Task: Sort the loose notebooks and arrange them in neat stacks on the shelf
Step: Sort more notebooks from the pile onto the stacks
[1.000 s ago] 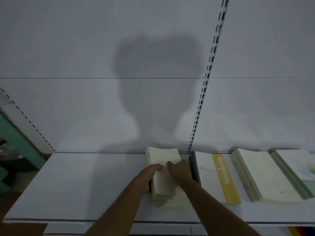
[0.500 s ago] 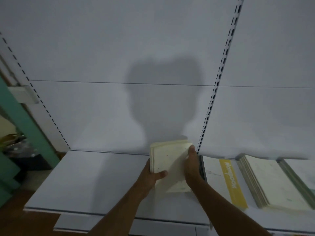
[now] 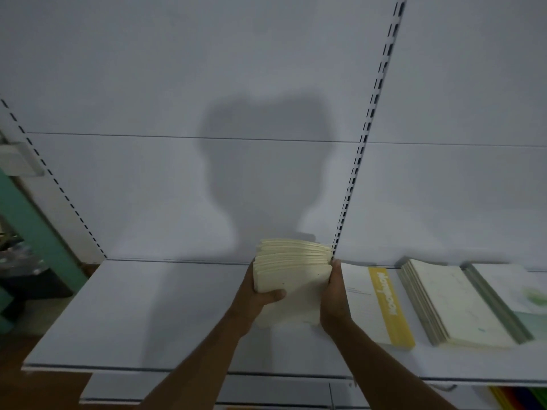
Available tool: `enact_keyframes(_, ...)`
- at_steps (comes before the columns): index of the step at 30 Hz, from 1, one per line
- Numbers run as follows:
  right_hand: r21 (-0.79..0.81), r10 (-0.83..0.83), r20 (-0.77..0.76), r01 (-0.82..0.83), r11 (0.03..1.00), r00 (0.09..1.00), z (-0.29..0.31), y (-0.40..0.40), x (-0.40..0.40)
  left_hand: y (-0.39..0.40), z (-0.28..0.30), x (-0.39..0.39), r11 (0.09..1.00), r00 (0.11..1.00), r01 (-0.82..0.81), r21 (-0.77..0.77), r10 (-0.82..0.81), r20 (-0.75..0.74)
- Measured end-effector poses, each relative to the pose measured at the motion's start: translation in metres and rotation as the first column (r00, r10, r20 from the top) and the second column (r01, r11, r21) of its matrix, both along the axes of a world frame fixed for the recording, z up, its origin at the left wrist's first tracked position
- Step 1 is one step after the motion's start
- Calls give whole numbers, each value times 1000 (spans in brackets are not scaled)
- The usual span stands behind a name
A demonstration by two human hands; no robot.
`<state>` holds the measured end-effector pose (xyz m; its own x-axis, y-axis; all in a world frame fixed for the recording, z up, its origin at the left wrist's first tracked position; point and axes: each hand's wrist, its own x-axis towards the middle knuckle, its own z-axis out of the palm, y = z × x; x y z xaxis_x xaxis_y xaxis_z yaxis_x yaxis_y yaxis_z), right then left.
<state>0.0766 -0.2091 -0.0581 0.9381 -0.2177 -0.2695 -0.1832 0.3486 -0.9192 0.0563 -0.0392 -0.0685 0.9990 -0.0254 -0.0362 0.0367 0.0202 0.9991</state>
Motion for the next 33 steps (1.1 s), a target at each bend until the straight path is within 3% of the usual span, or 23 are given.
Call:
enact_keyframes(5, 57, 159, 2, -159, 986, 987, 0, -2, 1, -13, 3, -6, 999, 998, -49, 21, 48, 36)
enact_keyframes(9, 12, 58, 13, -58, 998, 998, -4, 1, -2, -11, 0, -7, 994, 995, -90, 66, 86, 59)
enact_keyframes(12, 19, 87, -14, -87, 996, 996, -5, 2, -3, -5, 1, -8, 985, 986, -152, 87, 144, 83)
enact_keyframes(17, -51, 128, 46, -126, 991, 991, -11, 0, -4, 1, 6, -10, 999, 998, -39, 2, 39, 39)
enact_keyframes(22, 3, 202, 68, -203, 979, 977, -4, -1, 3, -4, 13, -8, 999, 999, 11, -44, -9, 31)
enact_keyframes(33, -52, 170, 61, -167, 985, 984, -12, -3, 6, 3, 12, 0, 999, 999, 25, 38, -27, 47)
